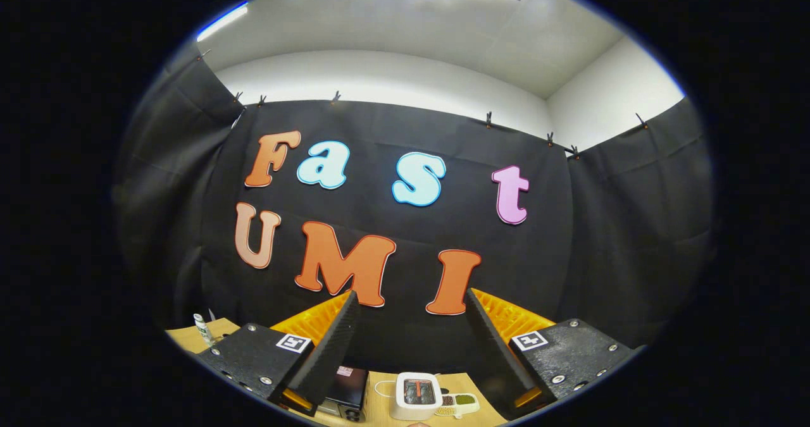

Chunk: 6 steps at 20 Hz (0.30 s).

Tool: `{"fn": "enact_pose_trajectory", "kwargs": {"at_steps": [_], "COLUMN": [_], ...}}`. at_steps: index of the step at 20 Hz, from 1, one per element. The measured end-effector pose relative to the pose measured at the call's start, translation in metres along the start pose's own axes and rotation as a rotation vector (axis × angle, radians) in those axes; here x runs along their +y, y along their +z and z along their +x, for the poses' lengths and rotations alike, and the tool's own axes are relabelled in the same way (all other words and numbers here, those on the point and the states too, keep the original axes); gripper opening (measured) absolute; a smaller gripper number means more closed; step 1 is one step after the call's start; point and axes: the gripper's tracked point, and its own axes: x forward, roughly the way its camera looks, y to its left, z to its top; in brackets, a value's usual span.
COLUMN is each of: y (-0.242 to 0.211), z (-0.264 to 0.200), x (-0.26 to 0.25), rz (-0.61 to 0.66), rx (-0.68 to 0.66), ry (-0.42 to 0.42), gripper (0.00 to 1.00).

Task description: Open the toaster oven, put the food inside, and close the toaster oven door.

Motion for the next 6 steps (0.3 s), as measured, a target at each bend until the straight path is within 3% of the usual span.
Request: {"fn": "enact_pose_trajectory", "kwargs": {"at_steps": [6], "y": [-0.014], "z": [0.002], "x": [0.005], "rz": [0.004], "rx": [0.024], "ry": [0.008], "gripper": [0.99]}}
